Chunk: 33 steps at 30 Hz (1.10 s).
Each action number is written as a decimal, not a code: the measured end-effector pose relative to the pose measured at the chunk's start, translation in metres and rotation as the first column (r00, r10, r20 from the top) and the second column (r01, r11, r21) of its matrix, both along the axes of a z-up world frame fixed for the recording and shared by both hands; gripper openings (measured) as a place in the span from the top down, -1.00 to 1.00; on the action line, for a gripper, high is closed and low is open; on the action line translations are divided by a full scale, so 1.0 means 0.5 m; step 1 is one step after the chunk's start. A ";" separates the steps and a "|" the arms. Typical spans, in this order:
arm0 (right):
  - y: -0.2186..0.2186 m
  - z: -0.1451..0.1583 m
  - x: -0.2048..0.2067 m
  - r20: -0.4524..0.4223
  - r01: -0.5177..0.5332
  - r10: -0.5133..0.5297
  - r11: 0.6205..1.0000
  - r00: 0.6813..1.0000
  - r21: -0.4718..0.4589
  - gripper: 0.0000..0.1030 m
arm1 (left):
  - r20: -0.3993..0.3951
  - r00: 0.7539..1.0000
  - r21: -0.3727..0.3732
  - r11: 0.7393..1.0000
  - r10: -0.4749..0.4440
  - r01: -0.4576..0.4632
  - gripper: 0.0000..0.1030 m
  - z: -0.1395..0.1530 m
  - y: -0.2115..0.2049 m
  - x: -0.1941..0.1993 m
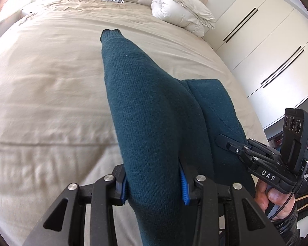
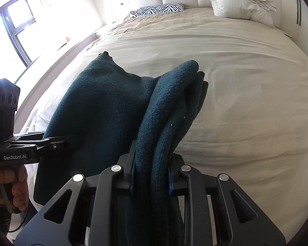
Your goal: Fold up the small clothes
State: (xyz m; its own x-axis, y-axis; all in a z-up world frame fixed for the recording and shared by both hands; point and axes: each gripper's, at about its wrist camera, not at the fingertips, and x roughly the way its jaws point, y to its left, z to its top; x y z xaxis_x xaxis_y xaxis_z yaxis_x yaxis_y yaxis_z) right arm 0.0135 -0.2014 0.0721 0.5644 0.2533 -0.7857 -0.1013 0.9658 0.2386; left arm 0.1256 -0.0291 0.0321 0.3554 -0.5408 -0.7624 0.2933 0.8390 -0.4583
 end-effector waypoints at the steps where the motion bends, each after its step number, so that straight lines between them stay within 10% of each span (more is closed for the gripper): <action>1: 0.013 -0.003 -0.014 -0.005 -0.003 0.003 1.000 1.000 0.016 0.60 | -0.002 1.000 0.003 1.000 0.005 -0.005 0.21 -0.004 0.014 -0.011; 15: 0.086 -0.148 -0.055 -0.110 0.011 0.006 0.988 0.994 0.153 0.60 | -0.083 0.995 -0.001 0.999 0.049 -0.049 0.17 -0.140 0.126 -0.093; 33: 0.011 -0.241 -0.059 -0.144 0.097 -0.048 0.930 0.988 0.354 0.25 | -0.086 0.993 -0.032 0.996 0.083 -0.085 -0.18 -0.168 0.143 -0.123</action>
State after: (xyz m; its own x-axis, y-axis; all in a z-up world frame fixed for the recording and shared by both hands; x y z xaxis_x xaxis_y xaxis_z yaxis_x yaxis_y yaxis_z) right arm -0.0158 -0.1959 -0.0483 0.4902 0.4947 -0.7176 0.0215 0.8162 0.5774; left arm 0.0642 0.0426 -0.0520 0.3361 -0.5386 -0.7726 0.1817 0.8420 -0.5080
